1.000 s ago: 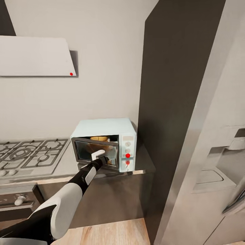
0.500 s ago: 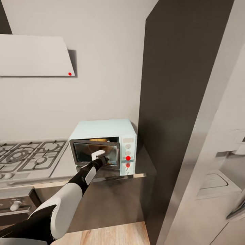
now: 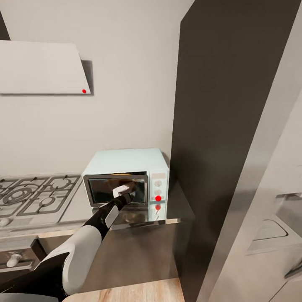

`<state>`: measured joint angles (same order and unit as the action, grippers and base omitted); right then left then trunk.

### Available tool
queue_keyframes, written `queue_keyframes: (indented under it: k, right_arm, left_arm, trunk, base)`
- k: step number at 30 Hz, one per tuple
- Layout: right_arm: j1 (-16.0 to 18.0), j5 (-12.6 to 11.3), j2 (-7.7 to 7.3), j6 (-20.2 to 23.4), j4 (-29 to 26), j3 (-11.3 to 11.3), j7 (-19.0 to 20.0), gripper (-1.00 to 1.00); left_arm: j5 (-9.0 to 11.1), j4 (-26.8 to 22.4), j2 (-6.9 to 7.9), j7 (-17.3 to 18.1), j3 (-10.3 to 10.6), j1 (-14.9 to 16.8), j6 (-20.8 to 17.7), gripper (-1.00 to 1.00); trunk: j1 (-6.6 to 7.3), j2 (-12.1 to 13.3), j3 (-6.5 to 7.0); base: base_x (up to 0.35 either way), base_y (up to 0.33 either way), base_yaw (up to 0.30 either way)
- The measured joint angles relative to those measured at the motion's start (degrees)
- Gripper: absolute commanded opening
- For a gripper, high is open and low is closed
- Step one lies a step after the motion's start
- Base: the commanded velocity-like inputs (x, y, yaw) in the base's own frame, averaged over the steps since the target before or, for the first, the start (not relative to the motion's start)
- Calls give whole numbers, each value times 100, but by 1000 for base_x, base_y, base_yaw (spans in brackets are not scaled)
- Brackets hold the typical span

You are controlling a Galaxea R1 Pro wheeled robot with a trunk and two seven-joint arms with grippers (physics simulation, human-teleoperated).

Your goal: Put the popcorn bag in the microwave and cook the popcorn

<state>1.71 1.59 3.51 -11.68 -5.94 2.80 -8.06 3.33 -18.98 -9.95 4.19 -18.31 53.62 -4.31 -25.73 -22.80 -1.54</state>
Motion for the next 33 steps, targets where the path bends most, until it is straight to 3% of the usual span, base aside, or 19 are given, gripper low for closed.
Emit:
queue_keyframes:
  k: [33]
  right_arm:
    - [-8,0,20,11,0,0,0,100]
  left_arm:
    - [-27,9,0,24,-50,-43,1,100]
  trunk:
    - [24,-6,-1]
  base:
    - [46,0,0]
